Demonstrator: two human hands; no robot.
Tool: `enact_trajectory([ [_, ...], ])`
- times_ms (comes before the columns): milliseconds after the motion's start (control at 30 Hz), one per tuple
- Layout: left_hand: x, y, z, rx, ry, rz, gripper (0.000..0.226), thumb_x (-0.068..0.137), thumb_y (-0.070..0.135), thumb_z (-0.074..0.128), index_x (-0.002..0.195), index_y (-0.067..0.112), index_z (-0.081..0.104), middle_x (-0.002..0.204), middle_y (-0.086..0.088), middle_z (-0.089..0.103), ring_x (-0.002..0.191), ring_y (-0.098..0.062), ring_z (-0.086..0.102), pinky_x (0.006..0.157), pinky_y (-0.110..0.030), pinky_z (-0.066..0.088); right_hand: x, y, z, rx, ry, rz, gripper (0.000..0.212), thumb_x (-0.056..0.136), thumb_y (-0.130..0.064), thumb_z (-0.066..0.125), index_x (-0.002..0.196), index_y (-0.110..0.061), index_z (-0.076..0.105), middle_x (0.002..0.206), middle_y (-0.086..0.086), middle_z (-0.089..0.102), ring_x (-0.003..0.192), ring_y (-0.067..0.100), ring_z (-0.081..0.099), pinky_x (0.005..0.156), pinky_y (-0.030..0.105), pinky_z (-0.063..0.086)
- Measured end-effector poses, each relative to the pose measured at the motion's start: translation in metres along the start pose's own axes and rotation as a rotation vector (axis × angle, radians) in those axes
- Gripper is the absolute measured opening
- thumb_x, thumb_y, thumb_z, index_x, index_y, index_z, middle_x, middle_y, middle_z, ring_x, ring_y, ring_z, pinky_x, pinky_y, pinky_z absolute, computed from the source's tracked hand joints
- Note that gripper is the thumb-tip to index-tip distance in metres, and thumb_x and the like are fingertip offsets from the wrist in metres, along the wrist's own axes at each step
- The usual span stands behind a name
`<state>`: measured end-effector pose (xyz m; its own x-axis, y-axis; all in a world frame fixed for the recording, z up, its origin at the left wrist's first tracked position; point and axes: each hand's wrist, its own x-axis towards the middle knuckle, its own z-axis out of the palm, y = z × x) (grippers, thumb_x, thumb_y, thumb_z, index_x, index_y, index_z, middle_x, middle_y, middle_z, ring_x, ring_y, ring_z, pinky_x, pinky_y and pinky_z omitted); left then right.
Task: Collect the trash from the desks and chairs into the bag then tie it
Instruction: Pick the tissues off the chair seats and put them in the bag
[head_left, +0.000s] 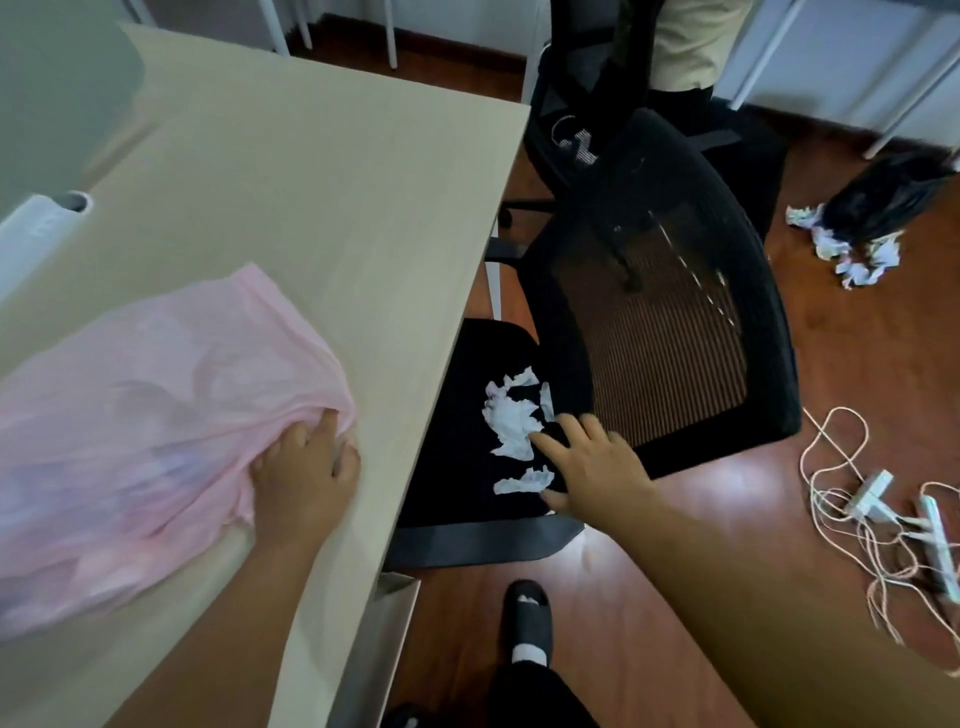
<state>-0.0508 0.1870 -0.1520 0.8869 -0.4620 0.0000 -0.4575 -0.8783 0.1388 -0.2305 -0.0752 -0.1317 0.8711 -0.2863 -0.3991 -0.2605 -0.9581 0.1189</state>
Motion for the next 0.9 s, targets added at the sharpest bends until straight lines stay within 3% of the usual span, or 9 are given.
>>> enact_trajectory([
  [133, 0.065, 0.027, 0.009, -0.053, 0.022, -0.042, 0.061, 0.085, 0.043, 0.043, 0.134, 0.013, 0.064, 0.100, -0.026, 0.061, 0.100, -0.046, 0.060, 0.087, -0.056, 0.047, 0.057, 0.003, 0.050, 0.232, -0.093, 0.065, 0.088, 0.080, -0.055, 0.062, 0.150, -0.034, 0.012, 0.151, 0.007, 0.022, 0.132, 0.028, 0.028, 0.095, 0.040, 0.043],
  [233, 0.120, 0.046, 0.017, -0.047, 0.007, -0.050, 0.066, 0.084, 0.051, 0.040, 0.138, 0.018, 0.060, 0.113, -0.027, 0.059, 0.113, -0.045, 0.055, 0.100, -0.055, 0.040, 0.105, 0.019, 0.079, 0.357, -0.166, 0.137, 0.096, 0.078, -0.057, 0.064, 0.151, -0.036, 0.005, 0.156, 0.007, 0.010, 0.139, 0.031, 0.019, 0.099, 0.042, 0.042],
  [467, 0.242, 0.048, 0.028, -0.115, 0.044, -0.089, 0.071, 0.085, 0.061, 0.043, 0.142, 0.022, 0.055, 0.115, -0.029, 0.058, 0.110, -0.049, 0.054, 0.099, -0.055, 0.044, 0.205, 0.052, 0.133, 0.504, -0.235, 0.239, 0.101, 0.077, -0.057, 0.066, 0.151, -0.039, 0.000, 0.160, 0.010, -0.001, 0.144, 0.041, 0.003, 0.116, 0.052, 0.020],
  [567, 0.260, 0.023, 0.053, -0.194, 0.099, -0.064, 0.066, 0.090, 0.066, 0.046, 0.145, 0.030, 0.046, 0.116, -0.022, 0.063, 0.108, -0.042, 0.060, 0.101, -0.050, 0.047, 0.237, 0.060, 0.158, 0.463, -0.271, 0.297, 0.105, 0.075, -0.062, 0.065, 0.150, -0.042, -0.007, 0.159, 0.010, -0.006, 0.144, 0.041, -0.003, 0.114, 0.053, 0.022],
  [667, 0.261, 0.002, 0.071, -0.352, 0.089, -0.094, 0.056, 0.088, 0.077, 0.041, 0.140, 0.057, 0.043, 0.126, 0.003, 0.063, 0.118, -0.032, 0.059, 0.108, -0.047, 0.045, 0.258, 0.071, 0.175, 0.387, -0.244, 0.322, 0.111, 0.069, -0.069, 0.065, 0.149, -0.044, -0.008, 0.159, 0.011, -0.008, 0.145, 0.041, -0.005, 0.111, 0.052, 0.029],
  [733, 0.263, -0.004, 0.075, -0.339, 0.109, -0.099, 0.049, 0.087, 0.077, 0.042, 0.134, 0.063, 0.044, 0.117, 0.029, 0.051, 0.116, -0.026, 0.058, 0.108, -0.046, 0.045, 0.269, 0.080, 0.180, 0.417, -0.225, 0.340, 0.112, 0.068, -0.070, 0.065, 0.149, -0.045, -0.008, 0.160, 0.010, -0.011, 0.146, 0.039, -0.006, 0.109, 0.051, 0.032],
  [767, 0.264, -0.005, 0.078, -0.363, 0.138, -0.090, 0.051, 0.088, 0.075, 0.045, 0.136, 0.060, 0.047, 0.115, 0.033, 0.049, 0.114, -0.028, 0.060, 0.106, -0.047, 0.046, 0.272, 0.084, 0.180, 0.443, -0.234, 0.350, 0.113, 0.068, -0.070, 0.066, 0.149, -0.044, -0.009, 0.160, 0.010, -0.013, 0.146, 0.038, -0.006, 0.109, 0.050, 0.031],
  [833, 0.262, -0.004, 0.076, -0.328, 0.136, -0.030, 0.057, 0.092, 0.069, 0.046, 0.143, 0.044, 0.050, 0.117, 0.015, 0.063, 0.109, -0.034, 0.062, 0.099, -0.049, 0.049, 0.281, 0.089, 0.180, 0.499, -0.273, 0.373, 0.116, 0.069, -0.068, 0.067, 0.149, -0.043, -0.013, 0.160, 0.011, -0.018, 0.146, 0.038, -0.007, 0.110, 0.049, 0.029],
  [900, 0.261, -0.001, 0.073, -0.358, 0.104, -0.019, 0.057, 0.093, 0.070, 0.043, 0.143, 0.045, 0.048, 0.123, -0.001, 0.065, 0.115, -0.034, 0.061, 0.104, -0.051, 0.048, 0.288, 0.092, 0.182, 0.522, -0.310, 0.384, 0.119, 0.068, -0.067, 0.069, 0.149, -0.042, -0.016, 0.158, 0.013, -0.022, 0.146, 0.039, -0.009, 0.111, 0.050, 0.029],
])
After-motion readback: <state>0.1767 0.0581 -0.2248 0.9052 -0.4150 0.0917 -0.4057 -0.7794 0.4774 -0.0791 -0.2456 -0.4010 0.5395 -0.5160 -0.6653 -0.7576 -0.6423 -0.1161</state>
